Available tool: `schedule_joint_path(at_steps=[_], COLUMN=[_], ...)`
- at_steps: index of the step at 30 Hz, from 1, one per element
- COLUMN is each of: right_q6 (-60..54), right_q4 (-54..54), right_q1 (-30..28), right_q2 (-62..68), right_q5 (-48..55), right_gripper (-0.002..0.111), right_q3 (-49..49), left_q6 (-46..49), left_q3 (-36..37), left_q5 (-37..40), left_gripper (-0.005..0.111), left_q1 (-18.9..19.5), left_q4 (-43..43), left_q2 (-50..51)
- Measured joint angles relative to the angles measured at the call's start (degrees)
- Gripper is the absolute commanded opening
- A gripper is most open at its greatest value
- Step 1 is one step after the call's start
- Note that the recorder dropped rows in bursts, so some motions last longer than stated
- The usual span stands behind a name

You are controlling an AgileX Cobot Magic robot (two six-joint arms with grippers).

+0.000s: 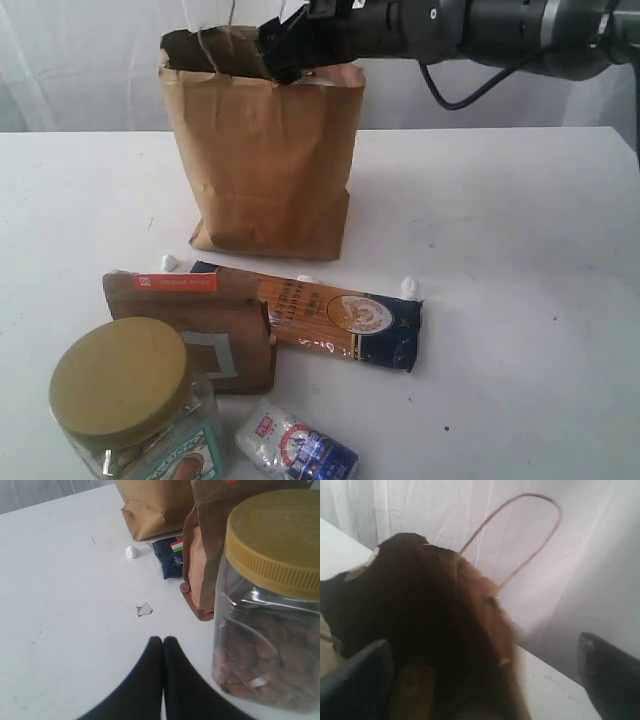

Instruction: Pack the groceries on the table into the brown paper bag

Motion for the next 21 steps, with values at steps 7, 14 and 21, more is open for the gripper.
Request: schedule_joint_path(at_steps=[7,14,21], right_q6=[0.0,-0.1,-0.1], right_q4=[0.0,0.0,0.0], right_q1=[0.0,0.0,0.0], right_q2=[-0.1,-0.5,-5.5], right_q5=[-0.1,-0.1,2.2], right_gripper=[0.096,0.096,0.096], right_q3=[0.0,0.0,0.0], left_q6=[0.0,0.0,0.0], left_q3=[0.0,0.0,0.0], left_q5=[0.0,0.0,0.0], left_gripper=[0.0,0.0,0.0], left_q1=[0.0,0.0,0.0], left_q4=[0.0,0.0,0.0], left_q2=[0.0,0.0,0.0])
